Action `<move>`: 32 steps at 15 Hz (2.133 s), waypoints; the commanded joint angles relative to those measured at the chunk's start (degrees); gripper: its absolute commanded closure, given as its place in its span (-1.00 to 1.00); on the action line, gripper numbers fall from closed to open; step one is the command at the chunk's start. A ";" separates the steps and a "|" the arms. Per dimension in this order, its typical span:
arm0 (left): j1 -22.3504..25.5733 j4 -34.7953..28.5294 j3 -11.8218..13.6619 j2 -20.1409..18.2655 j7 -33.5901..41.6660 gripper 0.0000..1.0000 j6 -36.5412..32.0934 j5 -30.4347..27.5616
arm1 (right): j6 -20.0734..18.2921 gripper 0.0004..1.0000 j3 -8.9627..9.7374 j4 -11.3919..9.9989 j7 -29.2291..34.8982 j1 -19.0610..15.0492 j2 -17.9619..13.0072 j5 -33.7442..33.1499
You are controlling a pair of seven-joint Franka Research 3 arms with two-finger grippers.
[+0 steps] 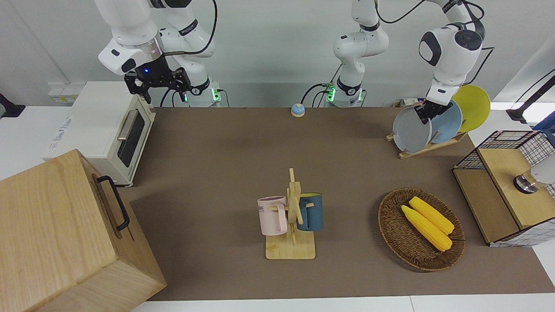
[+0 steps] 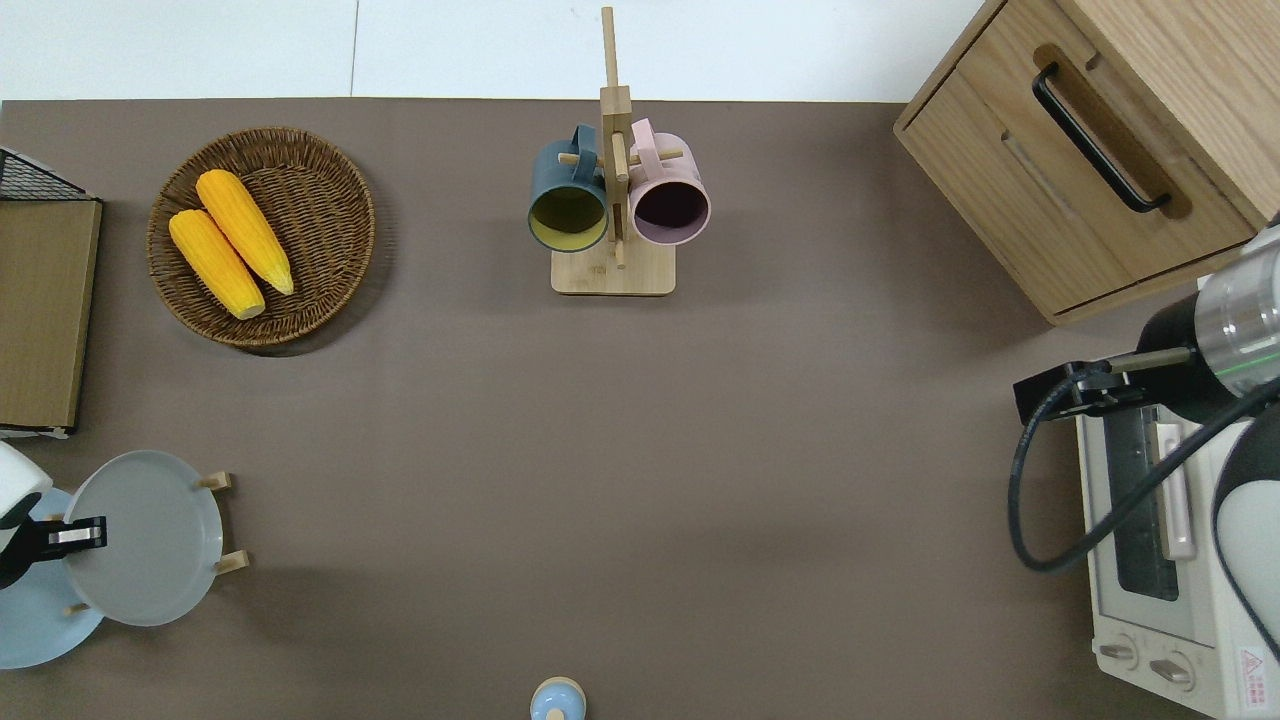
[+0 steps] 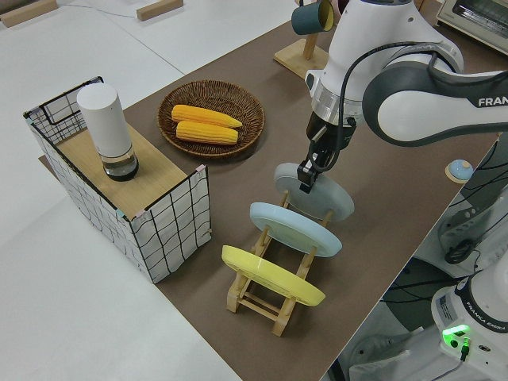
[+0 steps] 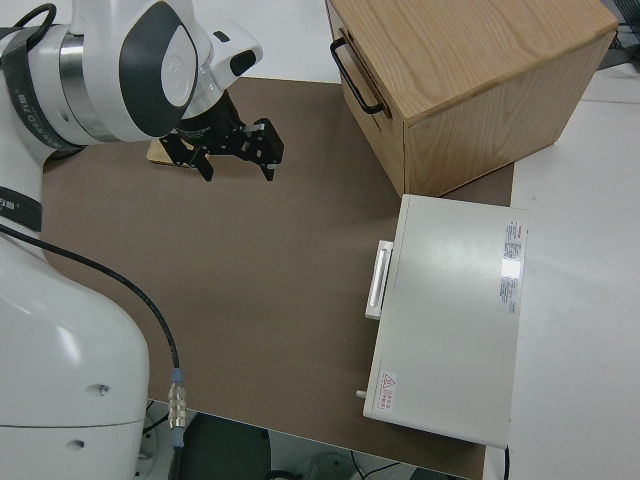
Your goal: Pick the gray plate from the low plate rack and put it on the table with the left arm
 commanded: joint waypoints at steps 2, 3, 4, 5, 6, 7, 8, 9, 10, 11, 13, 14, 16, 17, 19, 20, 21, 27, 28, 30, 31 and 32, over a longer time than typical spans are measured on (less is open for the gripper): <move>-0.29 3.42 -0.29 -1.49 0.31 0.78 -4.93 0.76 | -0.63 -0.97 1.22 0.42 0.68 -1.35 -0.12 -0.28; -0.38 5.35 -0.64 -1.49 0.31 0.78 -7.12 0.76 | -0.63 -0.97 1.13 0.42 0.68 -1.35 -0.12 -0.28; -0.38 7.37 -0.99 -1.41 0.31 0.78 -9.66 0.76 | -0.63 -0.97 1.22 0.42 0.68 -1.35 -0.12 -0.37; -0.47 9.22 -1.25 -1.40 0.31 0.78 -11.87 0.76 | -0.63 -0.97 1.22 0.42 0.68 -1.35 -0.20 -0.37; -0.73 10.81 -1.34 -1.40 0.31 0.78 -13.80 0.68 | -0.63 -0.97 1.22 0.42 0.68 -1.35 -0.12 -0.28; -0.99 12.30 -1.43 -1.32 0.31 0.78 -15.56 0.68 | -0.63 -0.97 1.13 0.42 0.68 -1.35 -0.20 -0.37; -1.43 13.88 -1.43 -1.14 0.23 0.77 -17.23 0.59 | -0.63 -0.97 1.22 0.42 0.68 -1.35 -0.20 -0.28; -1.87 15.29 -1.52 -1.05 0.23 0.77 -18.81 0.50 | -0.72 -0.97 1.22 0.42 0.68 -1.35 -0.20 -0.37; -2.14 16.61 -1.52 -0.97 0.23 0.77 -19.96 0.24 | -0.63 -0.97 1.13 0.42 0.68 -1.35 -0.12 -0.37; -2.31 17.67 -1.52 -0.88 0.14 0.77 -20.93 0.15 | -0.72 -0.97 1.22 0.33 0.68 -1.35 -0.12 -0.28; -2.93 18.47 -1.52 -0.79 0.14 0.77 -21.38 0.06 | -0.63 -0.97 1.22 0.42 0.68 -1.35 -0.12 -0.28; -2.93 18.38 -1.52 -0.79 0.14 0.77 -21.38 -0.03 | -0.63 -0.97 1.13 0.33 0.68 -1.35 -0.12 -0.28; -3.02 18.38 -1.52 -0.61 0.23 0.77 -21.38 -0.81 | -0.63 -0.97 1.22 0.42 0.68 -1.35 -0.12 -0.37; -3.02 18.38 -1.43 -0.61 1.01 0.77 -21.29 -2.56 | -0.63 -0.97 1.22 0.33 0.68 -1.35 -0.12 -0.37; -2.93 18.03 -1.26 -0.44 4.78 0.77 -20.59 -6.60 | -0.63 -0.97 1.22 0.42 0.68 -1.35 -0.12 -0.28; -2.93 18.03 -1.17 0.26 5.93 0.77 -20.59 -8.45 | -0.63 -0.97 1.13 0.42 0.68 -1.35 -0.12 -0.37; -3.02 17.94 -1.17 0.53 6.37 0.77 -20.59 -10.55 | -0.63 -0.97 1.22 0.42 0.68 -1.35 -0.12 -0.37; -3.28 15.75 -1.17 2.28 9.63 0.78 -19.10 -23.65 | -0.63 -0.97 1.22 0.42 0.68 -1.35 -0.12 -0.37; -3.28 15.48 -1.17 2.72 11.11 0.78 -18.92 -25.32 | -0.63 -0.97 1.22 0.42 0.68 -1.35 -0.12 -0.28; -2.76 15.13 -0.99 4.13 14.19 0.77 -18.83 -29.19 | -0.72 -0.97 1.22 0.42 0.68 -1.35 -0.20 -0.28; -2.58 15.04 -0.73 4.92 15.59 0.77 -18.83 -31.03 | -0.63 -0.97 1.22 0.42 0.68 -1.35 -0.20 -0.28; -2.49 14.69 -0.55 5.71 17.35 0.77 -18.66 -32.71 | -0.63 -0.97 1.13 0.42 0.68 -1.35 -0.12 -0.37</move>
